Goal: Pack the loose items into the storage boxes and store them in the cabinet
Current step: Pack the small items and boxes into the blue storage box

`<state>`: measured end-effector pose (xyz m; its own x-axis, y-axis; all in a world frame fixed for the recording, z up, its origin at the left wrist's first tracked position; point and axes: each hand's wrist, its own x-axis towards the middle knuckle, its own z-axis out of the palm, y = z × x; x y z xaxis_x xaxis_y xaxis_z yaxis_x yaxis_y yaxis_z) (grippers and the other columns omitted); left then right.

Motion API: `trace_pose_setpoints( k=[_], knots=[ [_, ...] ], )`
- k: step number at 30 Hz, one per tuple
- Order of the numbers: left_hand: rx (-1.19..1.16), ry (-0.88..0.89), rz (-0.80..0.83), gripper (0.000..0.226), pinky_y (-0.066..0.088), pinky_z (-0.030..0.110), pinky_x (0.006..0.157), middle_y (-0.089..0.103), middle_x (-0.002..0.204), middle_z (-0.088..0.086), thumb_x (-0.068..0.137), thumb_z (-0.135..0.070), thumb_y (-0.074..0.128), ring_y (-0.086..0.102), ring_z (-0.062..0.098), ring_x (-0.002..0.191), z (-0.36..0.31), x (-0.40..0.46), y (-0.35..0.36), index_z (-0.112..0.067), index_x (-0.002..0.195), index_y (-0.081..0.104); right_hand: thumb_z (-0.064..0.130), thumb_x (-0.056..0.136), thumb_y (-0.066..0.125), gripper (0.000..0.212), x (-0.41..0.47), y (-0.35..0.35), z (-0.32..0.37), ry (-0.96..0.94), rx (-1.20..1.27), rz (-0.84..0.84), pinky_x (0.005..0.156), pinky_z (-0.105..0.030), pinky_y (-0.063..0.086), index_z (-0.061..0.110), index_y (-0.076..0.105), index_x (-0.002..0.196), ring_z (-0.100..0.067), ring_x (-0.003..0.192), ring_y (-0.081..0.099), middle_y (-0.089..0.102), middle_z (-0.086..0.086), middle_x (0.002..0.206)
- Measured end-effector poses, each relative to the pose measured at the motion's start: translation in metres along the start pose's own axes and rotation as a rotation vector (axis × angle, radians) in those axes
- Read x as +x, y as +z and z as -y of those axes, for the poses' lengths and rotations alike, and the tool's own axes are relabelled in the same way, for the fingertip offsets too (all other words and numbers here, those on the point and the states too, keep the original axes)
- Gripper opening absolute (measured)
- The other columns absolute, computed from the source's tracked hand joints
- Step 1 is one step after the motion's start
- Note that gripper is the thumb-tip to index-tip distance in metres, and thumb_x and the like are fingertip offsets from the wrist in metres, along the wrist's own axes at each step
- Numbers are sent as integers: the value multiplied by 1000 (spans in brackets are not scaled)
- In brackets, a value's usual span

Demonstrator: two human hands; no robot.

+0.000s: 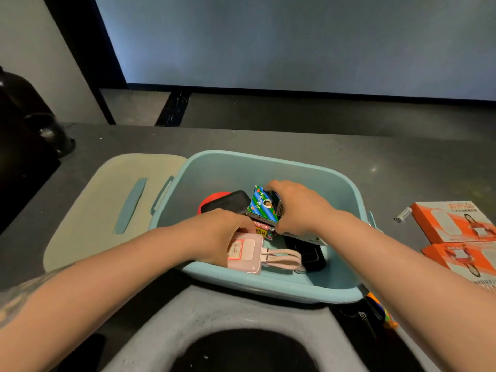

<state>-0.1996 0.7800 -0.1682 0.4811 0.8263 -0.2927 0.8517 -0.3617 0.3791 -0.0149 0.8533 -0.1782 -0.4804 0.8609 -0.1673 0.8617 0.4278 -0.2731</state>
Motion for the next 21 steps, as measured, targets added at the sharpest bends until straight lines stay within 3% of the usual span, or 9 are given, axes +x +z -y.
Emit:
trace_pose_setpoints(
  k=[4, 6, 10, 16, 21],
  knots=[
    [-39, -146, -84, 46, 50, 20, 67, 62, 87, -15, 59, -17, 77, 61, 10, 85, -1, 5, 2, -29, 101, 61, 27, 67, 75, 77, -5, 4, -7, -39, -11, -57, 85, -36, 47, 28, 41, 137, -21, 118, 42, 43, -1, 127],
    [-65, -167, -96, 50, 51, 20, 73, 62, 93, -16, 59, -14, 77, 60, 7, 87, -4, 6, 2, -29, 104, 63, 29, 70, 75, 71, -7, 4, -11, -52, -24, -89, 80, -34, 46, 29, 44, 134, -20, 117, 42, 43, 0, 125],
    [-170, -206, -249, 38, 45, 11, 63, 64, 86, -14, 64, -7, 71, 61, 4, 79, -6, 0, 1, -29, 93, 67, 35, 74, 72, 61, -9, 3, -17, -106, -96, -111, 72, -29, 38, 30, 47, 130, -19, 116, 44, 48, 2, 122],
    [-193, -235, -233, 36, 50, 27, 81, 66, 94, -10, 71, -18, 70, 60, 7, 87, -31, -21, 21, -26, 105, 66, 35, 70, 74, 67, -18, 2, -23, -219, -121, -108, 72, -27, 36, 32, 46, 130, -15, 111, 44, 49, 7, 120],
    [-188, -257, -385, 30, 49, 30, 80, 65, 96, -12, 76, -26, 67, 57, 9, 92, -55, -30, 35, -32, 105, 64, 39, 67, 77, 71, -34, -3, -30, -292, -128, -27, 82, -29, 41, 30, 47, 130, -13, 110, 44, 51, 8, 120]
  ],
)
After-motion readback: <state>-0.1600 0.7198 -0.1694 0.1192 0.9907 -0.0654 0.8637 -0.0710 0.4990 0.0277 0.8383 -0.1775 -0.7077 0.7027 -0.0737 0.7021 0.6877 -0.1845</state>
